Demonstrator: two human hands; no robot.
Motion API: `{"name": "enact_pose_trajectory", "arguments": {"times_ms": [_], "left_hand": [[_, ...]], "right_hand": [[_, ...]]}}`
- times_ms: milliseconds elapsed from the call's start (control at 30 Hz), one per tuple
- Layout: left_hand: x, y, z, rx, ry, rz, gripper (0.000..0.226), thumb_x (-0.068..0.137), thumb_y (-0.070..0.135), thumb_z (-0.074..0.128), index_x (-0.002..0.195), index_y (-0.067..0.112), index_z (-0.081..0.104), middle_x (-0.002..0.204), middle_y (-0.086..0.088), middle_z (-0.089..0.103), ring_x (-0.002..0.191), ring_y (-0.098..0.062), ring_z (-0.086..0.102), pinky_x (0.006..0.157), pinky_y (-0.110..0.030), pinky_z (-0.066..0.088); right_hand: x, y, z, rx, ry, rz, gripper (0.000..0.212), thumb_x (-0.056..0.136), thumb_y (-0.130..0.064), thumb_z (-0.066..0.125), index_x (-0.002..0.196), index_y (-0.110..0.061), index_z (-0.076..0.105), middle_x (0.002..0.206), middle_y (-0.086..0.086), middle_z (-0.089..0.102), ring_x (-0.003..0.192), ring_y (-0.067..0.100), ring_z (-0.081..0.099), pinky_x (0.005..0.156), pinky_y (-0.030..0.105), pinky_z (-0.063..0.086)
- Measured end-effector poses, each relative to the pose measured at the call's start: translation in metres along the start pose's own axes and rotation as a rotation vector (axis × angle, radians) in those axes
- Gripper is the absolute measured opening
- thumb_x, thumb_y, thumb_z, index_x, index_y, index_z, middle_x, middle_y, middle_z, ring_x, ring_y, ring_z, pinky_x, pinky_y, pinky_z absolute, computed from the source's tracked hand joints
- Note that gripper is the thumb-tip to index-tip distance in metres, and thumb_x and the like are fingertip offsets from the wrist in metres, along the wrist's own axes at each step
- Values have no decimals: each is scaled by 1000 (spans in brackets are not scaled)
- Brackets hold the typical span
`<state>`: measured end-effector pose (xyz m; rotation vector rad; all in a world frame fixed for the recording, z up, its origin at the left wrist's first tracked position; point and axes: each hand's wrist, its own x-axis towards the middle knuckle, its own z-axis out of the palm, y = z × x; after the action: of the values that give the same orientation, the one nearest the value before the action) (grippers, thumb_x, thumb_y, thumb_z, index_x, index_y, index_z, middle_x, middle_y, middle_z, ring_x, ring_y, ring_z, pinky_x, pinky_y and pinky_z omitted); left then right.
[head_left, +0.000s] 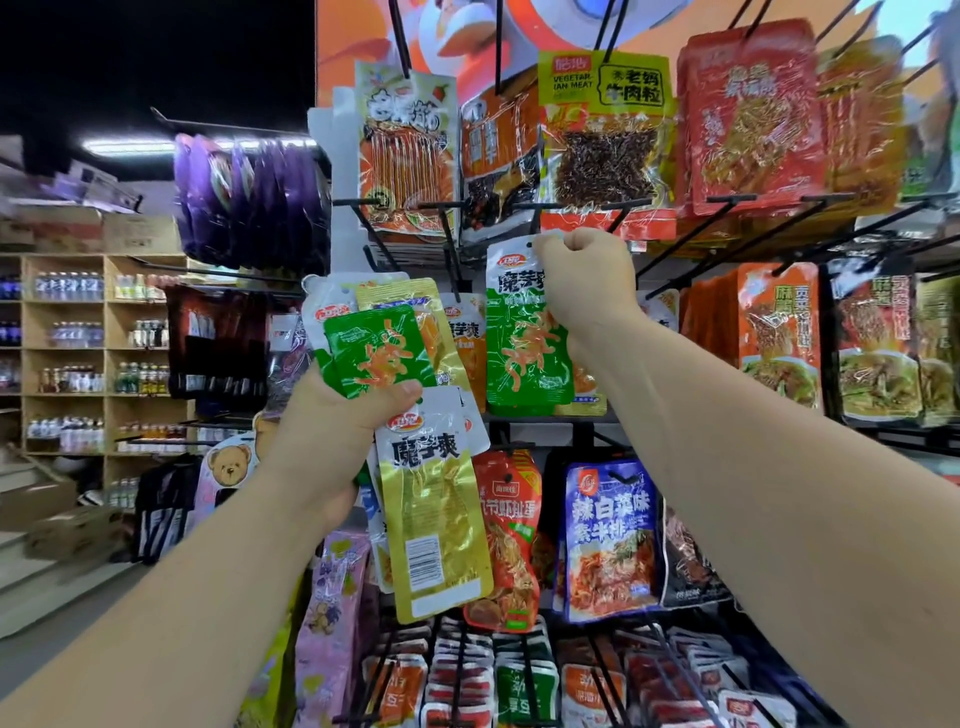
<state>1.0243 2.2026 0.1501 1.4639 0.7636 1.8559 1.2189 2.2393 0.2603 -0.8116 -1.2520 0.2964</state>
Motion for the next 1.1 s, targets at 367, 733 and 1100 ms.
{"name": "enact_pose_trajectory", "arguments": {"times_ms": [367, 733, 1100], "left_hand": [[-1, -1, 0, 10, -7, 4, 42, 88, 2, 77, 125, 17, 66, 105, 7, 80, 94, -8, 76, 85, -32, 53], [3, -2, 2, 3, -23, 24, 42, 87, 0, 76, 124, 19, 66, 103, 8, 80, 95, -7, 76, 87, -32, 53], [3, -3, 0, -6, -27, 20, 41, 87, 0, 76, 123, 17, 67, 108, 1, 80, 102, -21, 76, 96, -47, 57]], "right_hand": [[8, 10, -4, -41, 9, 16, 39, 98, -16, 59, 68, -19, 34, 58, -1, 24, 54, 18, 18, 56, 33, 22], [45, 53, 5, -474, -39, 57, 23, 100, -28, 64, 84, -12, 66, 79, 6, 66, 72, 26, 62, 59, 27, 41], [18, 47, -24, -1285, -98, -601, 31, 97, -38, 67, 92, -13, 50, 80, 3, 51, 76, 31, 53, 64, 37, 42]]}}
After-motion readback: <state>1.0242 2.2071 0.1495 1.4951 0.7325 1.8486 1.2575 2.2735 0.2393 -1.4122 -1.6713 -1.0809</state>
